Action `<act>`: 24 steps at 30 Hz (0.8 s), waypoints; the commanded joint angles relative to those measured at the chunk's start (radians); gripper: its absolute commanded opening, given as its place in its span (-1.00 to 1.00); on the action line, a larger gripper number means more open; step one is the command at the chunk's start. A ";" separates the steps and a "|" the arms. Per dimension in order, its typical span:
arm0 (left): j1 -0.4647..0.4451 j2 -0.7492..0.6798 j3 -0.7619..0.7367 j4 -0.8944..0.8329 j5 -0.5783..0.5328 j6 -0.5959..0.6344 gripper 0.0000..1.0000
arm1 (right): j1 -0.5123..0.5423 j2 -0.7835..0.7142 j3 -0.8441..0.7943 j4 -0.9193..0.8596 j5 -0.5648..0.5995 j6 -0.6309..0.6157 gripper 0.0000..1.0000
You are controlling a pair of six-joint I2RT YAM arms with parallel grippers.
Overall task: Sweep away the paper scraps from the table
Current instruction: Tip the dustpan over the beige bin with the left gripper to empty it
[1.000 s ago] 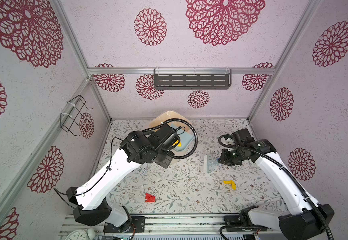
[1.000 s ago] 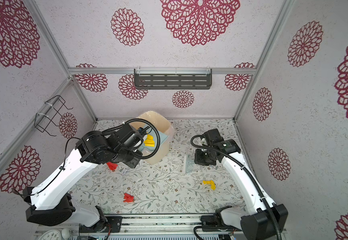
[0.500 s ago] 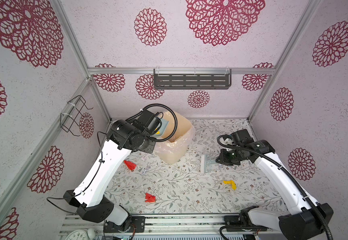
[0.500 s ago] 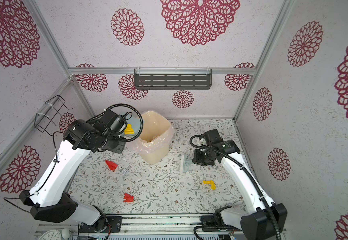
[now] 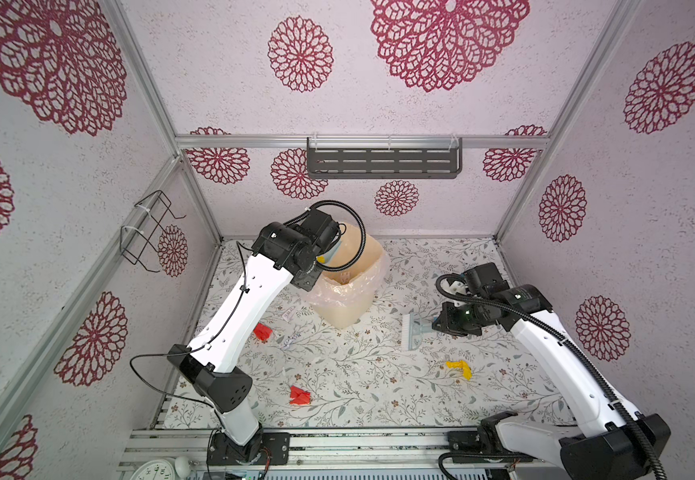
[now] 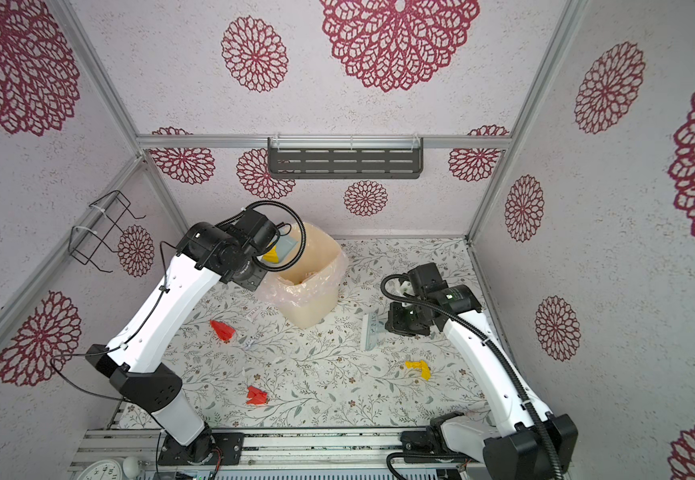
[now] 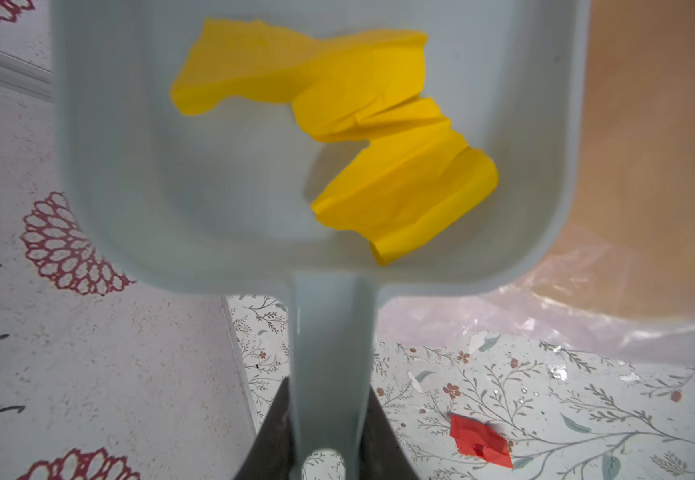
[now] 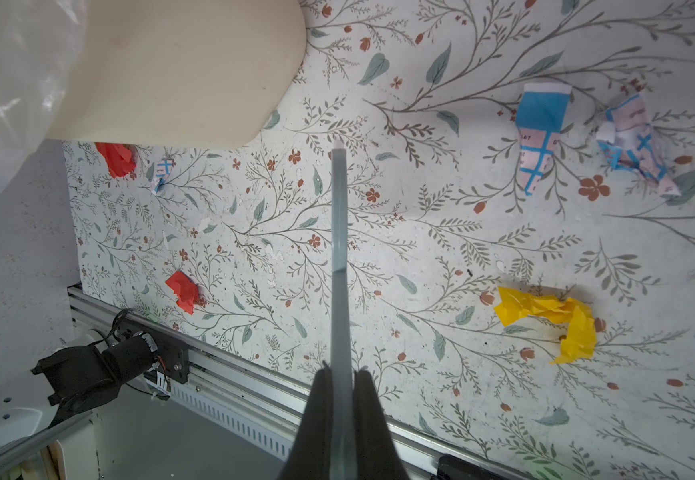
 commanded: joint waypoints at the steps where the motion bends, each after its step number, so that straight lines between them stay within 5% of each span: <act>1: -0.019 0.025 0.034 0.064 -0.114 0.105 -1.00 | -0.005 -0.036 0.002 -0.025 -0.019 0.024 -1.00; 12: -0.077 0.059 -0.041 0.191 -0.339 0.304 -1.00 | -0.005 -0.008 0.020 -0.043 -0.006 -0.017 -1.00; 24: -0.111 -0.016 -0.309 0.518 -0.597 0.679 -1.00 | -0.009 -0.001 0.014 -0.050 -0.015 -0.057 -1.00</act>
